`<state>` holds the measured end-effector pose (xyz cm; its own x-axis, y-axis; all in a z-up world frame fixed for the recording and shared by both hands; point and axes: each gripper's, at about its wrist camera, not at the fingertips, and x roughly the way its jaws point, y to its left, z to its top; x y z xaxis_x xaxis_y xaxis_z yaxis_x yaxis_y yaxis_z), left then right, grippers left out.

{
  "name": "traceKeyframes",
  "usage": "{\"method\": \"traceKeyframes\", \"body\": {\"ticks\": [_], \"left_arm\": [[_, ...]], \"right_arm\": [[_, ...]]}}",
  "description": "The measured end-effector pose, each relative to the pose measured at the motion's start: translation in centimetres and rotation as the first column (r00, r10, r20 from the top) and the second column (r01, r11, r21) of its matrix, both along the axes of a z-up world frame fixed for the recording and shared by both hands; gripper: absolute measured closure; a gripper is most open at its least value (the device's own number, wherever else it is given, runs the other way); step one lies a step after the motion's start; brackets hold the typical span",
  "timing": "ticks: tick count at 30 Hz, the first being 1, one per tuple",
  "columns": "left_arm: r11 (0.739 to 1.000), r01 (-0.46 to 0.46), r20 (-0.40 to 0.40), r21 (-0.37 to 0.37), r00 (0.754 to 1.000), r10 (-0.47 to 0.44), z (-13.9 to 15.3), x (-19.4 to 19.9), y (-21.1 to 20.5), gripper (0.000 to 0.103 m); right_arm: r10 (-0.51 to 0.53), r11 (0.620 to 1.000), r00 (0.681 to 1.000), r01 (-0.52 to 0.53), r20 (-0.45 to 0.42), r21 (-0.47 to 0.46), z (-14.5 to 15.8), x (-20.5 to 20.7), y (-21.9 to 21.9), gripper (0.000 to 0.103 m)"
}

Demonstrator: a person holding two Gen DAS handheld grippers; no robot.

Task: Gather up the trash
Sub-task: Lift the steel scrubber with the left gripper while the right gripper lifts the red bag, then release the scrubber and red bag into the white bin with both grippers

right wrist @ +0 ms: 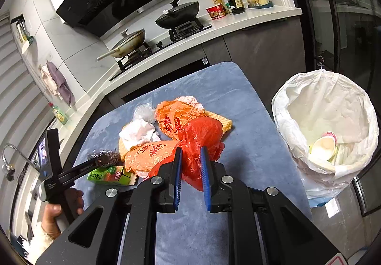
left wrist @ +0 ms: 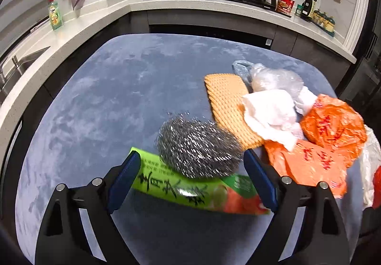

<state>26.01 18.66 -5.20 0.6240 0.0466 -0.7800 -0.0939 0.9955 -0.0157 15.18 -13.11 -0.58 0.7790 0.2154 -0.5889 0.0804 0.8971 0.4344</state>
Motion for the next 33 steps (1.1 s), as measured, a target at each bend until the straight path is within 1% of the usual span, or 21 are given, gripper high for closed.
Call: {"method": "traceKeyframes", "body": {"ticks": [2,3,5,8,11,14,17,20,23,25,26,27,29,30,32,33], "left_arm": [[0.999,0.029,-0.007,-0.014,1.000,-0.029,-0.3,0.3,-0.1,0.036],[0.999,0.041,-0.010,-0.018,0.999,-0.041,-0.3,0.3,-0.2,0.036],[0.999,0.049,0.013,-0.002,0.999,-0.049,0.1,0.0,-0.7,0.042],[0.998,0.055,0.037,-0.003,0.998,-0.055,1.1,-0.5,-0.9,0.044],[0.998,0.057,0.071,-0.031,0.996,-0.055,2.7,-1.5,-0.9,0.044],[0.996,0.077,0.119,-0.040,0.990,-0.071,4.9,-2.9,-1.4,0.044],[0.992,0.114,0.168,-0.058,0.980,-0.103,7.4,-4.3,-2.5,0.044],[0.980,0.180,0.208,-0.082,0.965,-0.160,9.7,-5.4,-4.7,0.044],[0.958,0.273,0.244,-0.085,0.938,-0.246,11.6,-6.3,-8.2,0.044],[0.933,0.348,0.258,-0.087,0.913,-0.317,12.4,-6.7,-11.2,0.044],[0.916,0.392,0.262,-0.088,0.896,-0.358,12.7,-6.8,-13.3,0.044],[0.904,0.418,0.263,-0.089,0.885,-0.384,12.7,-6.9,-14.6,0.044],[0.873,0.479,0.262,-0.093,0.858,-0.443,12.7,-6.9,-17.7,0.044],[0.848,0.522,0.262,-0.092,0.834,-0.485,12.6,-6.9,-19.9,0.044],[0.816,0.573,0.259,-0.083,0.803,-0.537,12.4,-6.9,-23.2,0.044],[0.803,0.590,0.260,-0.084,0.791,-0.554,12.2,-7.0,-24.1,0.044]], "right_arm": [[0.000,1.000,1.000,0.000,-0.007,0.001,-0.2,0.3,0.1,0.088],[0.000,1.000,1.000,0.000,-0.011,0.001,-0.3,0.4,0.1,0.088],[0.001,1.000,1.000,-0.001,-0.015,-0.002,-0.4,0.6,0.2,0.088],[0.003,1.000,1.000,-0.003,-0.008,-0.005,-0.2,0.6,0.2,0.088],[0.002,1.000,1.000,-0.002,0.008,-0.006,0.4,0.4,0.1,0.088],[-0.003,1.000,0.999,0.003,0.033,-0.004,1.3,0.1,-0.5,0.088],[-0.013,1.000,0.998,0.013,0.065,-0.005,2.4,-0.4,-1.2,0.088],[-0.034,0.999,0.995,0.034,0.098,-0.004,3.5,-1.0,-2.3,0.088],[-0.072,0.997,0.989,0.074,0.127,-0.012,4.5,-1.7,-4.1,0.088],[-0.112,0.993,0.983,0.116,0.144,-0.021,5.2,-2.3,-5.9,0.088],[-0.132,0.990,0.980,0.138,0.150,-0.025,5.4,-2.6,-6.8,0.088],[-0.149,0.988,0.977,0.155,0.153,-0.029,5.5,-2.9,-7.7,0.088],[-0.188,0.979,0.970,0.197,0.157,-0.044,5.6,-3.5,-9.6,0.088],[-0.208,0.975,0.965,0.218,0.157,-0.050,5.6,-3.7,-10.6,0.088],[-0.246,0.965,0.956,0.258,0.157,-0.057,5.5,-4.1,-12.5,0.088],[-0.265,0.959,0.952,0.277,0.156,-0.060,5.4,-4.4,-13.4,0.088]]}}
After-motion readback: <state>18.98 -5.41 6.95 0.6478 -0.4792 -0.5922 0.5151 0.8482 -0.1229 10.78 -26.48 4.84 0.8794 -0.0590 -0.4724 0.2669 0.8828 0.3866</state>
